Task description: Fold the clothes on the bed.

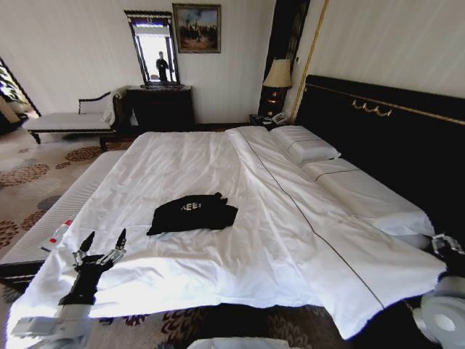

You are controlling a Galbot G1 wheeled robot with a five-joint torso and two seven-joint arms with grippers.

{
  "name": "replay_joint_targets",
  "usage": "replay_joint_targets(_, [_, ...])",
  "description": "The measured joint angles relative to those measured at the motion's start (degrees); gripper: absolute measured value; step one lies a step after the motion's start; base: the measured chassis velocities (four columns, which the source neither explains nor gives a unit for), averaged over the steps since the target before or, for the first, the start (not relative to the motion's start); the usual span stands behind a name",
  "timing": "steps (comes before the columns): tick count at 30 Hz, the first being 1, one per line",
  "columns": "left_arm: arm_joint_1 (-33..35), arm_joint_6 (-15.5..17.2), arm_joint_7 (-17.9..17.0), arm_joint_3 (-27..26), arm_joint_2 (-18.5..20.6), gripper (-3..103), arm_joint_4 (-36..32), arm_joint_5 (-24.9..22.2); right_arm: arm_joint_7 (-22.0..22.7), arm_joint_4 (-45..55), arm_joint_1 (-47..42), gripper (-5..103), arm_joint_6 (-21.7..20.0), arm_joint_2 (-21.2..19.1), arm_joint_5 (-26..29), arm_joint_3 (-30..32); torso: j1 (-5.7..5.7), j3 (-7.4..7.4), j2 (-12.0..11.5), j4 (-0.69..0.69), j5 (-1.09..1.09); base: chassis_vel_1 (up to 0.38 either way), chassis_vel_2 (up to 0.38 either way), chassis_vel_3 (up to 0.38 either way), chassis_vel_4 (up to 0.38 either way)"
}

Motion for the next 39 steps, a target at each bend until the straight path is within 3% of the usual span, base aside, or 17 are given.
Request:
replay_joint_targets(4, [0.3, -0.3, 0.0, 0.0, -0.3, 100, -0.1, 0.3, -0.5, 0.6, 1.5, 99, -0.8, -1.2, 0.5, -0.5, 0.0, 0.0, 0.0, -0.01, 0.0, 0.0, 0.0, 0.0, 0.0])
replay_joint_targets(8, [0.2, -0.3, -0.1, 0.1, -0.5, 100, -0.5, 0.5, -2.4, -2.0, 4.3, 100, -0.6, -2.8, 0.5, -3.3, -0.01, 0.0, 0.0, 0.0, 0.01, 0.0, 0.0, 0.0, 0.0])
replay_joint_targets(10, [0.2, 0.1, -1.0, 0.5, -0.8, 100, -1.2, 0.7, -6.6, -4.3, 6.6, 100, 0.5, -3.9, 1.8, -7.9, 0.01, 0.01, 0.0, 0.01, 0.01, 0.0, 0.0, 0.0, 0.0])
replay_joint_targets(11, [0.2, 0.1, -1.0, 0.5, -0.8, 100, -1.2, 0.7, -6.6, -4.3, 6.6, 100, 0.5, -3.9, 1.8, -7.9, 0.01, 0.01, 0.0, 0.01, 0.01, 0.0, 0.0, 0.0, 0.0])
replay_joint_targets(14, [0.0, 1.7, -4.6, 1.1, -1.0, 100, -2.9, 0.1, -16.8, -6.6, 8.4, 100, 2.4, -4.0, 3.2, -16.4, 0.01, 0.01, 0.0, 0.01, 0.01, 0.0, 0.0, 0.0, 0.0])
replay_joint_targets(16, [-0.1, 2.0, -5.4, 1.1, -1.1, 100, -3.2, -0.2, -18.6, -7.1, 8.7, 100, 2.7, -3.9, 2.8, -17.8, 0.01, 0.01, 0.0, 0.01, 0.01, 0.0, 0.0, 0.0, 0.0])
replay_joint_targets(19, [0.5, 4.0, -8.9, 1.3, -0.8, 100, -5.1, -2.9, -32.1, -10.1, 10.5, 100, 5.8, -4.3, -1.3, -24.5, 0.01, 0.01, 0.0, -0.01, 0.01, 0.0, 0.0, 0.0, 0.0])
replay_joint_targets(21, [0.6, 4.1, -9.0, 1.3, -0.7, 100, -5.3, -3.0, -33.8, -10.5, 10.6, 100, 6.2, -4.6, -1.8, -25.1, 0.01, 0.01, 0.0, 0.0, 0.01, 0.0, 0.0, 0.0, 0.0])
replay_joint_targets(23, [1.4, 4.0, -9.2, 1.1, -0.1, 100, -5.7, -2.7, -47.6, -14.3, 11.8, 100, 10.8, -7.5, -6.0, -27.9, 0.01, 0.01, 0.0, 0.0, 0.02, 0.0, 0.0, 0.0, 0.0])
replay_joint_targets(24, [1.4, 4.0, -9.2, 1.1, -0.1, 100, -5.7, -2.7, -47.6, -14.3, 11.8, 100, 10.8, -7.5, -6.0, -27.9, 0.01, 0.01, 0.0, 0.0, 0.02, 0.0, 0.0, 0.0, 0.0])
replay_joint_targets(26, [2.4, 3.3, -8.0, 1.6, 0.1, 100, -6.1, -1.9, -58.1, -17.3, 12.6, 100, 14.9, -10.0, -11.2, -29.1, 0.01, 0.01, 0.0, 0.0, 0.02, 0.0, 0.0, 0.0, 0.0])
replay_joint_targets(28, [3.5, 2.7, -5.7, 2.1, 0.2, 100, -6.6, -1.7, -62.0, -18.2, 12.8, 100, 17.1, -11.4, -15.2, -29.7, 0.01, 0.01, 0.0, 0.01, 0.02, 0.0, 0.0, 0.0, 0.0])
replay_joint_targets(31, [4.3, 2.5, -4.1, 2.5, 0.4, 100, -7.0, -1.6, -62.6, -17.7, 12.6, 100, 18.0, -12.2, -18.0, -29.9, 0.01, 0.01, 0.0, 0.01, 0.02, 0.0, 0.0, 0.0, 0.0])
replay_joint_targets(34, [5.0, 2.7, -4.2, 2.8, 0.9, 100, -7.5, -2.2, -59.9, -15.8, 11.4, 100, 17.5, -12.7, -22.2, -29.6, 0.01, 0.0, 0.0, 0.01, 0.02, 0.0, 0.0, 0.0, 0.0])
replay_joint_targets(37, [5.5, 3.1, -4.7, 2.8, 1.4, 100, -8.7, -1.5, -52.5, -11.8, 8.5, 100, 15.1, -12.7, -24.5, -29.3, 0.01, 0.0, 0.0, -0.01, 0.02, 0.0, 0.0, 0.0, 0.0])
replay_joint_targets(39, [5.6, 3.1, -4.5, 3.0, 1.5, 100, -9.2, -0.8, -51.3, -10.8, 7.9, 100, 14.5, -12.7, -24.5, -29.2, 0.01, 0.0, 0.0, -0.01, 0.01, 0.0, 0.0, 0.0, 0.0])
